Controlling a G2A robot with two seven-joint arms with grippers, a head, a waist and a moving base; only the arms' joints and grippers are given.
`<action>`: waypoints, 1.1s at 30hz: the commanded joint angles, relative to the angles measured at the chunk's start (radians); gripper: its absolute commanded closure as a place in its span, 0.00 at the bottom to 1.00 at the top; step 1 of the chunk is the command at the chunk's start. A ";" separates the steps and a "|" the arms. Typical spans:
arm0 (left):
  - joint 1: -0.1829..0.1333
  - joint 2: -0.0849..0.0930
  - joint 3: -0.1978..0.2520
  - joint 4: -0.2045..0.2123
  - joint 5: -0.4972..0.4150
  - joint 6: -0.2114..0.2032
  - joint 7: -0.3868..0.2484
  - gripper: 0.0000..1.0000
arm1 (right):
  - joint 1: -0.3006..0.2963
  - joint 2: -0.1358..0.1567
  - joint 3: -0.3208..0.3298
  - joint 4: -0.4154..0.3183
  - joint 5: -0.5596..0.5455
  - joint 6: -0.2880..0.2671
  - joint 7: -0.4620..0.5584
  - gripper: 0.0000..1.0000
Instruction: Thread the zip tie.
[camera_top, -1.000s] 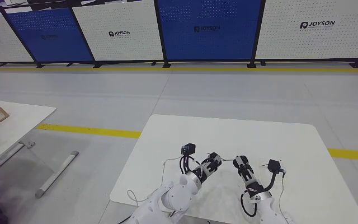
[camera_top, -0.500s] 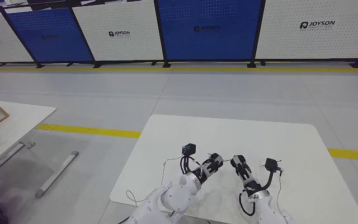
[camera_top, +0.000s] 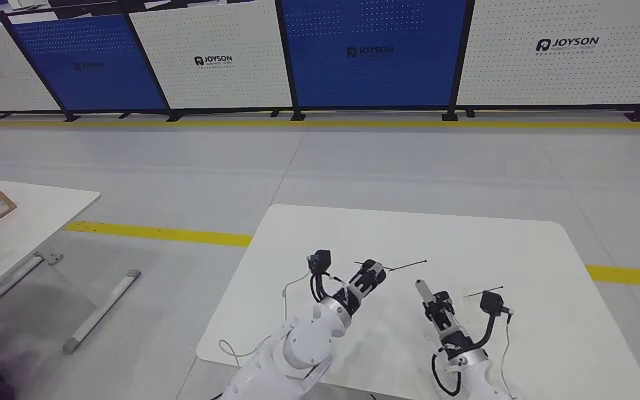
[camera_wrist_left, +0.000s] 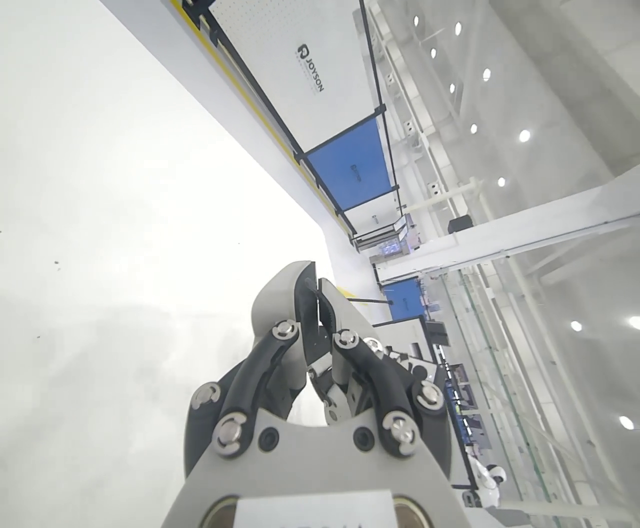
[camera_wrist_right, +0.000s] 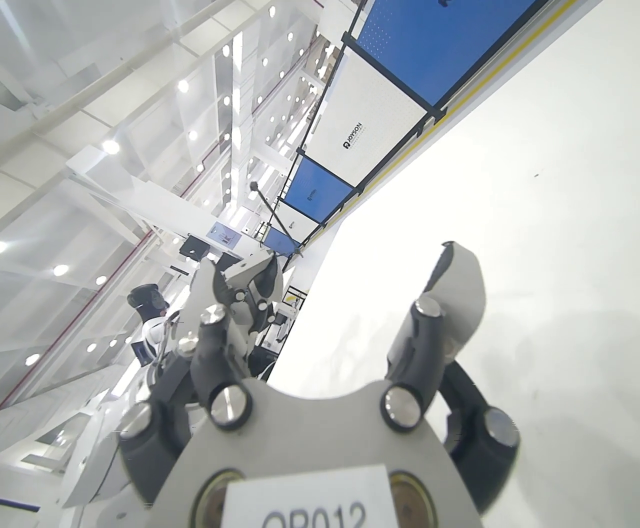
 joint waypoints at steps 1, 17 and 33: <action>0.003 0.003 -0.006 -0.006 0.011 0.005 -0.016 1.00 | -0.002 0.000 0.002 0.001 0.000 0.005 -0.003 0.00; 0.030 0.006 -0.062 -0.053 -0.202 0.001 -0.126 1.00 | -0.001 0.012 -0.001 -0.026 -0.244 0.061 0.014 0.00; 0.035 0.012 -0.083 -0.070 -0.299 0.026 -0.222 1.00 | 0.017 0.023 -0.024 -0.018 -0.482 0.104 0.088 0.00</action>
